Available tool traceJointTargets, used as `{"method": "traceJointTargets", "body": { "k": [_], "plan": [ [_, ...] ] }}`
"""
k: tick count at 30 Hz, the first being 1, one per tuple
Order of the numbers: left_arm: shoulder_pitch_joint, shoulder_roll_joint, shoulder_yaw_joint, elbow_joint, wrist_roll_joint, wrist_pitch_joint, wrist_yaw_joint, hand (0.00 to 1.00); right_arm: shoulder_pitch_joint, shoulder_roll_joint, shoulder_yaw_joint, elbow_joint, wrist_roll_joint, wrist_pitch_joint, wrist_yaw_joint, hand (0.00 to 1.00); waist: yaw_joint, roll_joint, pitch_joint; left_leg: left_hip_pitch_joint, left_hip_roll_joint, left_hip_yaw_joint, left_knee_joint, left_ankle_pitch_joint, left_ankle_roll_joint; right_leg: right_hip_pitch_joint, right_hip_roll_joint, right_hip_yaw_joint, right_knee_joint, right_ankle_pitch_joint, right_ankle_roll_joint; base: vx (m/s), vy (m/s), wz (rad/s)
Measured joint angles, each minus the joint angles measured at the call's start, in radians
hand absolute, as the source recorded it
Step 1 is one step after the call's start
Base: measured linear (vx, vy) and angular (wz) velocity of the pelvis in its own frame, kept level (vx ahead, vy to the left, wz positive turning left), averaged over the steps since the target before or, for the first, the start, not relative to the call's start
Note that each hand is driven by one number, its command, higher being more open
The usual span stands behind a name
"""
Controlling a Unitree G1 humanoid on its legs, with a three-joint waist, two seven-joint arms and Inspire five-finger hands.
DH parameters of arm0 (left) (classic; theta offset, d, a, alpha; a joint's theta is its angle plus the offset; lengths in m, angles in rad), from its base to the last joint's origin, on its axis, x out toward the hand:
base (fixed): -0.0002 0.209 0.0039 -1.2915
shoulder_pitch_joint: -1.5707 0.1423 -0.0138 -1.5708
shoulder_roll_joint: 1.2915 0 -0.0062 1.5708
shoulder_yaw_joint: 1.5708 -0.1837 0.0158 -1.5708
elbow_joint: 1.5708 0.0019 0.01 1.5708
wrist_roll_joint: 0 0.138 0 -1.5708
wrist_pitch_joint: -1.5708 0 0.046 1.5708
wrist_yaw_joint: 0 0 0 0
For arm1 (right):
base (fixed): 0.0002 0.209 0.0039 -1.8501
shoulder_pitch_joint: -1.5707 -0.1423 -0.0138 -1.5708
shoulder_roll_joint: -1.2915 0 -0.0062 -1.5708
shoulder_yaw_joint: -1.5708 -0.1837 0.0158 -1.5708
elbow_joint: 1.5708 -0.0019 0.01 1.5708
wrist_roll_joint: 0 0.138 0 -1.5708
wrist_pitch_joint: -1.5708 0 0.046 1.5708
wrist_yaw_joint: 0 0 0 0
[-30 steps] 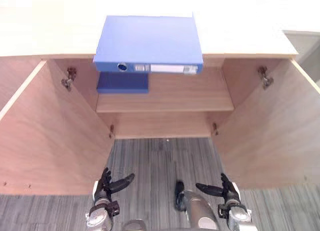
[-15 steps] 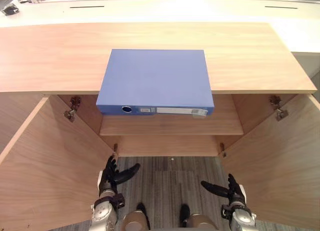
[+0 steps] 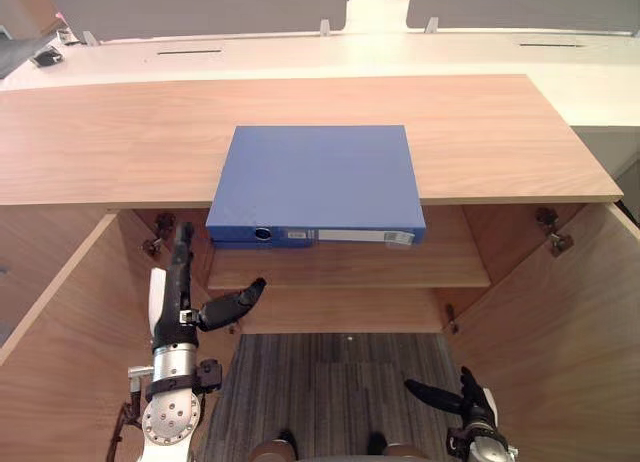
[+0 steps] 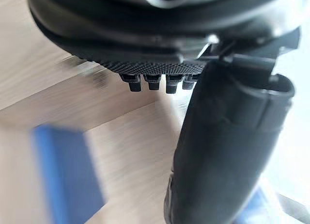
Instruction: Walk over to the cabinet, pick up the folder, carry it to the office cabinet, place the folder inside the office cabinet, then close the office cabinet door
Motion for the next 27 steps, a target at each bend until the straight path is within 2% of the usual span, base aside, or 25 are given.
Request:
{"method": "traceJointTargets", "body": {
  "k": [3,6,11,15,16,21,27],
  "plan": [
    [0.0,0.004,0.0,-0.058,0.158,0.0,0.07,1.0,0.022,-0.007,0.038,0.014,-0.006,-0.003,-0.001,1.0,-0.002,0.003,-0.019,0.009,0.001,-0.003,0.0,-0.001,-0.001,0.012,0.002,0.002,-0.001,-0.001,0.001,-0.07,-0.011,0.0],
    [-0.005,0.035,-0.014,-0.102,0.234,-0.002,0.112,1.0,0.036,-0.007,0.068,0.014,-0.009,-0.007,0.0,1.0,-0.006,0.003,-0.022,0.012,0.002,-0.005,0.0,0.0,-0.001,0.014,0.004,0.005,-0.001,-0.001,0.001,-0.05,-0.015,0.0],
    [-0.037,0.116,-0.082,-0.102,0.296,-0.001,0.118,1.0,0.037,-0.007,0.101,0.033,-0.01,-0.007,0.001,1.0,-0.01,0.001,-0.049,0.012,0.002,-0.003,-0.006,0.002,0.001,0.014,0.006,0.008,-0.008,0.002,0.003,0.0,0.0,-0.01],
    [-0.155,0.168,-0.139,-0.041,0.382,0.006,0.117,1.0,0.035,-0.008,0.114,0.032,-0.01,-0.008,0.015,1.0,-0.018,0.001,-0.05,0.023,0.001,0.015,-0.018,0.002,0.001,0.011,0.007,0.026,-0.011,0.004,0.003,0.01,0.006,-0.12],
    [-0.187,0.176,-0.142,-0.003,0.398,0.008,0.117,0.0,0.033,-0.008,0.114,0.032,-0.01,-0.008,0.018,1.0,-0.028,0.0,-0.051,0.031,-0.001,0.017,-0.032,0.008,0.002,0.008,0.007,0.029,-0.012,0.005,0.003,0.01,0.007,-0.15],
    [-0.26,0.218,-0.157,0.135,0.451,0.056,0.111,0.0,0.035,-0.013,0.115,0.03,-0.009,-0.008,0.03,1.0,-0.046,0.001,-0.059,0.045,-0.007,0.051,-0.091,0.03,0.003,-0.021,0.01,0.059,-0.021,0.013,0.002,0.03,0.009,-0.19],
    [-0.347,0.26,-0.158,0.146,0.503,0.06,0.095,0.0,0.035,-0.024,0.115,0.021,-0.008,-0.008,0.033,1.0,-0.055,0.0,-0.075,0.076,-0.021,0.064,-0.135,0.034,0.008,-0.009,0.004,0.071,-0.046,0.018,0.002,0.05,0.029,-0.08]
  ]
}}
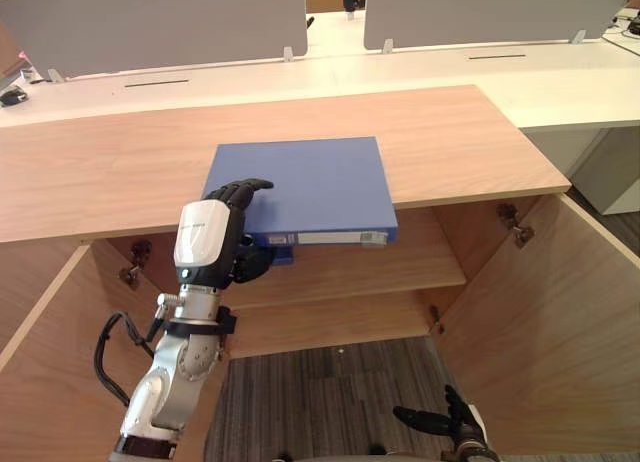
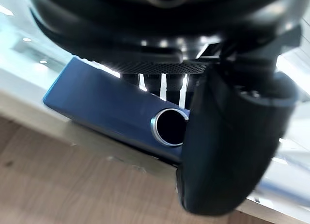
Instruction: Walk over to the cabinet, pick up the folder, carry it to the office cabinet, place the folder inside the office cabinet, then close the office cabinet door
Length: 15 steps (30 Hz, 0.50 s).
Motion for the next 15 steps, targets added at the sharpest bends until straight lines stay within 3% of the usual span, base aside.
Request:
{"method": "traceJointTargets", "body": {
  "k": [6,11,15],
  "plan": [
    [-0.033,0.004,0.002,-0.006,-0.032,-0.009,-0.015,0.0,-0.001,0.0,-0.001,-0.023,0.001,0.0,0.0,1.0,-0.002,-0.005,-0.007,0.018,-0.02,0.004,-0.028,0.001,0.002,0.012,-0.014,0.005,-0.028,0.007,0.006,0.02,0.037,-0.03],
    [0.031,-0.027,-0.003,-0.085,-0.107,-0.02,-0.044,0.0,0.003,0.012,-0.013,-0.073,0.023,0.0,-0.003,1.0,-0.001,-0.01,-0.008,0.021,-0.029,0.006,-0.036,0.001,0.004,0.014,-0.022,0.025,-0.038,0.013,0.015,0.02,0.014,-0.08],
    [0.11,-0.075,-0.046,-0.221,-0.232,-0.051,-0.113,0.0,0.017,0.056,-0.052,-0.234,0.104,-0.001,-0.005,1.0,-0.002,-0.013,-0.005,0.022,-0.031,0.008,-0.036,-0.006,0.01,0.008,-0.024,0.043,-0.031,0.016,0.018,-0.01,-0.004,-0.07]
  ]
}}
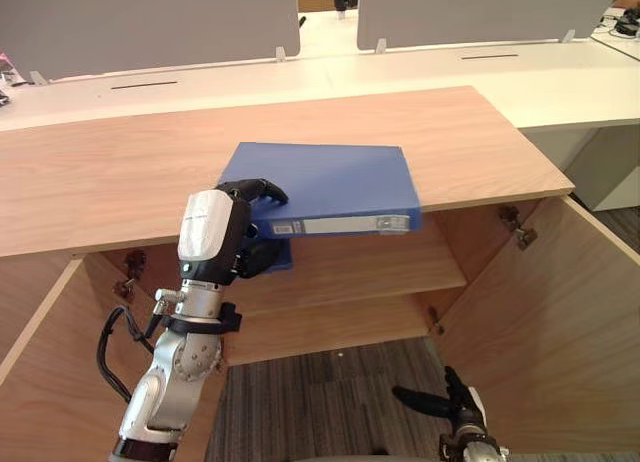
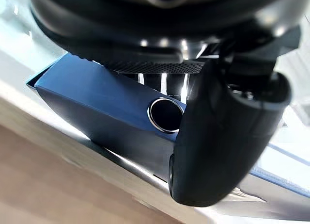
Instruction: Walk over to the cabinet, pick up the folder, carry it to the office cabinet, place the folder inside the office cabinet, then close the office cabinet door
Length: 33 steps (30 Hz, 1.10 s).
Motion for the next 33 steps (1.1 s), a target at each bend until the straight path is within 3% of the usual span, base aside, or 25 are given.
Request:
{"method": "traceJointTargets", "body": {
  "k": [5,15,19,23,25,30,31,33],
  "plan": [
    [0.086,-0.076,-0.066,-0.131,-0.304,-0.062,-0.058,0.0,0.053,0.068,-0.053,-0.344,0.161,-0.04,0.004,1.0,0.0,-0.001,0.003,0.001,0.004,0.031,0.028,-0.023,0.005,-0.006,0.001,0.031,0.01,0.0,0.0,-0.04,-0.011,-0.16],
    [0.189,-0.151,-0.023,-0.224,-0.856,-0.054,-0.207,0.0,0.122,0.08,-0.076,-0.887,0.311,-0.076,0.049,1.0,-0.017,0.001,0.032,-0.001,0.009,0.082,0.052,-0.04,0.005,-0.026,0.006,0.086,0.011,0.009,0.015,-0.04,-0.019,-0.17],
    [0.195,-0.148,-0.02,-0.223,-1.028,-0.028,-0.288,0.0,0.046,-0.027,0.004,-1.023,0.346,-0.091,0.119,1.0,-0.022,0.001,0.032,0.003,0.012,0.095,0.064,-0.05,0.005,-0.025,0.007,0.101,0.014,0.013,0.02,-0.03,-0.017,-0.11],
    [0.195,-0.128,-0.026,-0.219,-1.064,-0.024,-0.323,0.0,-0.088,-0.145,0.1,-1.037,0.344,-0.106,0.169,1.0,-0.014,0.001,0.032,0.003,0.013,0.096,0.069,-0.05,0.006,-0.024,0.005,0.103,0.015,0.018,0.027,-0.05,-0.023,-0.01],
    [0.195,-0.097,-0.047,-0.212,-1.071,-0.024,-0.328,0.0,-0.144,-0.207,0.139,-1.035,0.339,-0.106,0.184,1.0,0.006,0.001,0.032,0.002,0.012,0.09,0.072,-0.05,0.006,-0.021,0.002,0.099,0.015,0.02,0.031,-0.06,-0.025,0.07],
    [0.204,-0.064,-0.049,-0.189,-1.095,-0.026,-0.336,0.0,-0.23,-0.348,0.199,-0.988,0.336,-0.107,0.184,1.0,0.009,0.001,0.032,0.002,0.002,0.077,0.077,-0.049,0.008,-0.011,-0.007,0.084,0.015,0.022,0.034,-0.05,-0.013,0.09],
    [0.204,-0.058,-0.049,-0.176,-1.098,-0.029,-0.336,0.0,-0.247,-0.377,0.211,-0.968,0.336,-0.107,0.182,0.0,0.009,0.001,0.032,0.002,0.002,0.075,0.077,-0.049,0.008,-0.01,-0.008,0.083,0.015,0.022,0.035,-0.04,-0.019,0.05],
    [0.207,-0.039,-0.052,-0.158,-1.118,-0.029,-0.336,0.0,-0.271,-0.436,0.241,-0.935,0.337,-0.107,0.182,0.0,0.011,0.001,0.032,0.001,0.001,0.072,0.077,-0.048,0.01,-0.01,-0.01,0.08,0.015,0.023,0.036,-0.05,-0.027,0.06]
  ]
}}
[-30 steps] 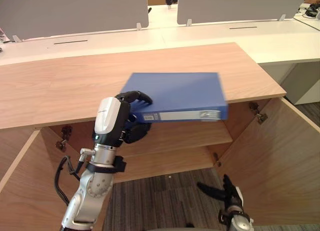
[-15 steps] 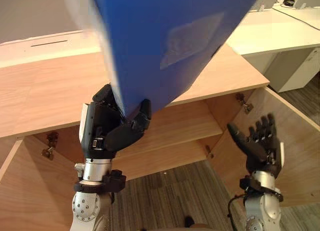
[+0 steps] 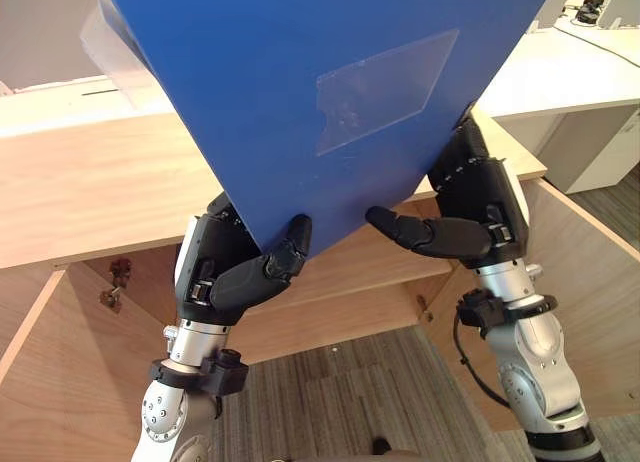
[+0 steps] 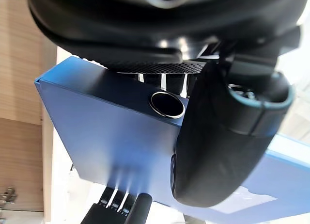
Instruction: Walk over to the cabinet, pick up the folder, carry it to the office cabinet, place the folder inside the office cabinet, then close the office cabinet door
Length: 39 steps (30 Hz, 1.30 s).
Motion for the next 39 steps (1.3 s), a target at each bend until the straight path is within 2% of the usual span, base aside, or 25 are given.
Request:
{"method": "traceJointTargets", "body": {
  "k": [1,5,10,15,16,19,22,24,28,32,36,39],
  "plan": [
    [0.006,0.023,0.0,0.015,-0.024,0.0,0.0,0.0,-0.02,-0.05,0.023,0.03,0.013,0.0,0.0,0.0,0.0,0.0,0.0,-0.001,0.0,-0.004,0.0,0.001,0.002,0.001,-0.001,-0.003,0.0,0.001,0.002,-0.04,-0.029,0.07],
    [0.021,0.078,-0.02,0.047,-0.086,0.001,-0.001,0.0,-0.082,-0.147,0.08,0.101,0.1,0.002,0.0,0.0,0.001,0.0,0.0,-0.009,-0.001,-0.02,0.0,0.005,0.007,0.001,-0.003,-0.017,0.0,0.001,0.002,-0.04,-0.035,0.11],
    [0.022,0.127,-0.029,0.081,-0.125,0.007,-0.001,0.0,-0.11,-0.222,0.106,0.126,0.159,0.001,0.011,0.0,0.021,0.001,-0.001,-0.014,-0.003,-0.03,0.001,0.007,0.01,0.001,-0.006,-0.028,-0.001,0.002,0.002,-0.03,-0.027,0.07],
    [0.022,0.123,0.007,0.116,-0.166,0.025,0.001,0.0,-0.111,-0.208,0.135,0.124,0.158,0.0,0.075,0.0,0.022,0.001,-0.003,-0.019,-0.006,-0.04,0.0,0.011,0.013,0.002,-0.011,-0.04,-0.001,0.002,0.002,-0.03,-0.024,0.08],
    [0.022,0.119,0.011,0.116,-0.173,0.025,0.001,1.0,-0.111,-0.184,0.134,0.119,0.157,-0.001,0.088,0.0,0.023,0.001,-0.004,-0.021,-0.007,-0.043,0.0,0.012,0.014,0.002,-0.012,-0.044,-0.001,0.002,0.002,-0.03,-0.019,0.09],
    [0.021,0.075,0.009,0.116,-0.172,0.031,-0.012,1.0,-0.11,-0.093,0.12,0.115,0.139,-0.001,0.097,0.0,0.026,0.001,-0.007,-0.023,-0.01,-0.048,-0.002,0.015,0.017,0.002,-0.015,-0.049,-0.001,0.003,0.005,-0.03,-0.017,0.06],
    [0.014,-0.003,0.041,0.114,-0.123,0.031,-0.023,1.0,-0.094,-0.003,0.079,0.111,0.085,0.001,0.099,0.0,0.039,0.002,-0.009,-0.025,-0.014,-0.054,-0.003,0.018,0.022,0.002,-0.02,-0.054,0.0,0.004,0.007,-0.05,-0.013,0.06],
    [0.009,-0.056,0.098,0.112,-0.079,0.03,-0.017,1.0,-0.078,0.054,0.049,0.101,0.056,0.001,0.098,0.0,0.039,0.002,-0.01,-0.029,-0.018,-0.067,-0.008,0.025,0.024,0.002,-0.023,-0.064,0.0,0.004,0.007,-0.05,-0.021,0.19],
    [0.006,-0.208,0.298,0.114,0.051,-0.004,0.082,1.0,-0.018,0.196,-0.086,0.061,-0.008,0.001,0.068,0.0,0.051,0.002,-0.013,-0.031,-0.022,-0.092,-0.028,0.045,0.025,0.004,-0.026,-0.087,0.003,0.005,0.007,-0.05,-0.033,0.18],
    [0.029,-0.27,0.426,0.193,0.086,-0.031,0.176,1.0,-0.016,0.254,-0.202,0.041,-0.009,-0.001,0.017,0.0,0.051,0.008,-0.033,-0.031,-0.024,-0.106,-0.044,0.056,0.024,0.005,-0.026,-0.1,0.003,0.004,0.007,-0.04,-0.031,0.11],
    [0.075,-0.299,0.445,0.291,0.127,-0.026,0.197,1.0,-0.016,0.27,-0.27,0.014,-0.009,-0.014,-0.008,0.0,0.05,0.008,-0.035,-0.03,-0.025,-0.112,-0.055,0.062,0.023,0.005,-0.026,-0.106,0.003,0.004,0.007,-0.04,-0.024,0.05],
    [0.09,-0.316,0.435,0.394,0.166,-0.006,0.195,1.0,-0.016,0.27,-0.268,-0.003,-0.006,-0.023,-0.009,0.0,0.049,0.008,-0.036,-0.029,-0.025,-0.114,-0.071,0.071,0.019,0.002,-0.025,-0.107,0.001,0.003,0.005,-0.05,-0.029,0.02]
  ]
}}
